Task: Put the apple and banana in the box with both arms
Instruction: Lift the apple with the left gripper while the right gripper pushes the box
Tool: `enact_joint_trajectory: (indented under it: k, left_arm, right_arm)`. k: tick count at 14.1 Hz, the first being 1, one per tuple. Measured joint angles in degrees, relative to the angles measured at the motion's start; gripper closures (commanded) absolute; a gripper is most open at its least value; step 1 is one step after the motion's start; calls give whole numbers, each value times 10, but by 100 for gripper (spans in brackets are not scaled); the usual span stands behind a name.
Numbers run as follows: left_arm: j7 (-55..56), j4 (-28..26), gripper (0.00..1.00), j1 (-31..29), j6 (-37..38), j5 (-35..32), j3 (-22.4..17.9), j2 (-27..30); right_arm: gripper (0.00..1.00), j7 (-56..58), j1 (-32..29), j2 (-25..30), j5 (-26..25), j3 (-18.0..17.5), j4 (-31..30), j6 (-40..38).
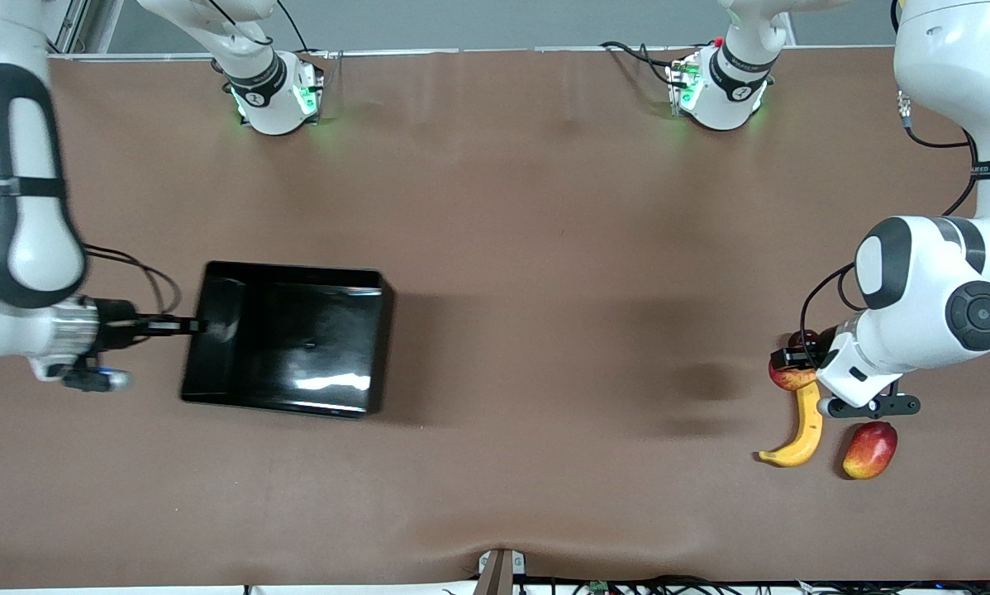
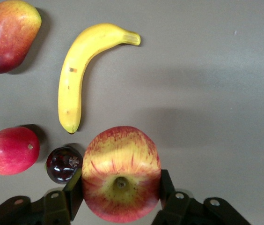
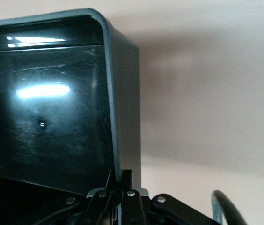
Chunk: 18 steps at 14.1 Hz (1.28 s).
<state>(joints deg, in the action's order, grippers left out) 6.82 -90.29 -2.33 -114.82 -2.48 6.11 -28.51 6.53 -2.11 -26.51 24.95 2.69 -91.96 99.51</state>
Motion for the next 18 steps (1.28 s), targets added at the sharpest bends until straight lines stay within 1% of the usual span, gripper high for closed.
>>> enact_joint_trajectory:
  k: [3, 5, 8, 11, 13, 15, 17, 18]
  left_arm:
    - [0, 0, 100, 0, 1, 0, 0, 0]
    - [1, 0, 100, 0, 2, 0, -1, 0]
    - [6, 0, 100, 0, 2, 0, -1, 0]
    - [25, 3, 100, 2, 17, 0, 4, 3]
    - [54, 4, 100, 4, 29, 0, 21, 12]
    - [95, 4, 100, 12, 35, 0, 39, 21]
    - [134, 4, 100, 32, 38, 0, 46, 26]
    - [153, 4, 100, 44, 39, 0, 46, 27]
  right_arm:
    - [100, -62, 76, 0, 6, -1, 14, 26]
    - [100, -105, 130, -1, 6, -1, 14, 58]
    - [100, -210, 214, -10, 6, -2, 13, 122]
    - [100, -286, 291, -44, 6, -1, 13, 193]
    - [100, -326, 330, -76, 5, -1, 16, 239]
    - [100, -359, 357, -108, 0, 1, 27, 269]
    - [100, -375, 375, -127, -5, 2, 35, 289]
    - [64, -378, 381, -128, -6, 2, 40, 292]
